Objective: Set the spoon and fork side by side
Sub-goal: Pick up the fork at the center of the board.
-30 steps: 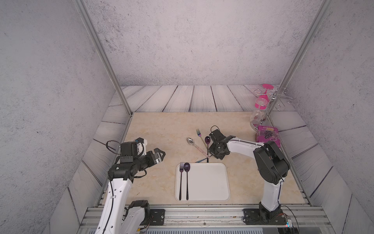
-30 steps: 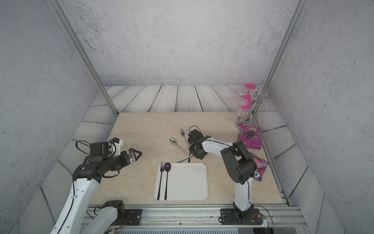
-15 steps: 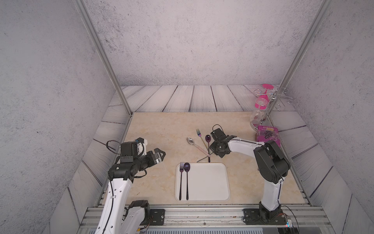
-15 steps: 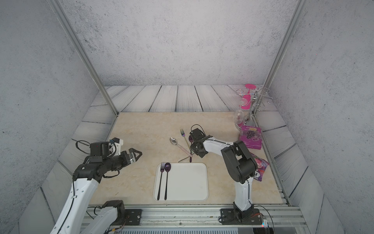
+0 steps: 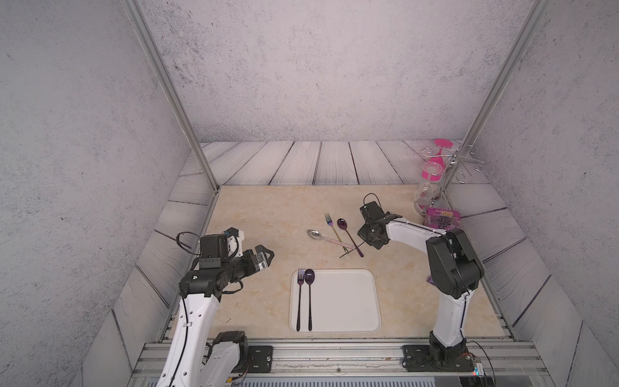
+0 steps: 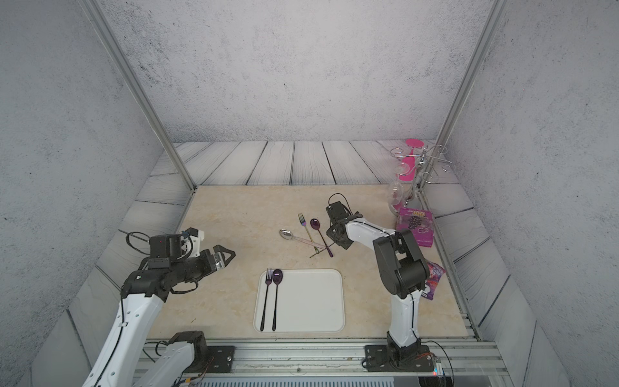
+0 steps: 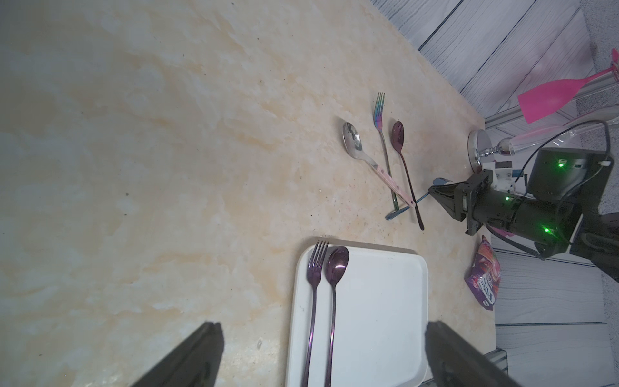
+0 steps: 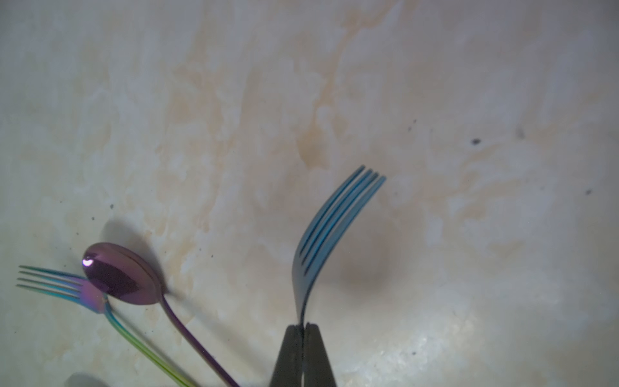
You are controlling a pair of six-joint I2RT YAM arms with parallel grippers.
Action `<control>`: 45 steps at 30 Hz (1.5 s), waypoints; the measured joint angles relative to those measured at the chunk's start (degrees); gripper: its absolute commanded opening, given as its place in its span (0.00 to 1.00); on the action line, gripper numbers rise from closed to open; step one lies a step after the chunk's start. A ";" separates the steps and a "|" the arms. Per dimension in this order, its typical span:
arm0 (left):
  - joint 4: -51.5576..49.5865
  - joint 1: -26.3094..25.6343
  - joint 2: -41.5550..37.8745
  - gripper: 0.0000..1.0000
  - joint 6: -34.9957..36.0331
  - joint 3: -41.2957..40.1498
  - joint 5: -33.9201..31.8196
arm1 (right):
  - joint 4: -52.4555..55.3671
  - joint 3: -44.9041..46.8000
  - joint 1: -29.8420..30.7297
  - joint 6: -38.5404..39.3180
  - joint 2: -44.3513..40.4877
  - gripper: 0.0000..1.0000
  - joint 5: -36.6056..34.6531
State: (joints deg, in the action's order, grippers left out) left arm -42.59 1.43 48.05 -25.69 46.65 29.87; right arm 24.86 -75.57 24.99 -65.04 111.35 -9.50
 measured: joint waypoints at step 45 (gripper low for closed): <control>0.00 -0.33 0.85 0.99 0.00 0.00 -0.22 | 34.73 -17.79 -0.83 45.70 12.02 0.00 -23.10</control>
State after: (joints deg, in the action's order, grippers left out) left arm -42.59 1.10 48.90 -25.69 46.65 29.65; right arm 59.59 -93.36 24.16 -19.33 123.37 -32.60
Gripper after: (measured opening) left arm 0.994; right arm 0.049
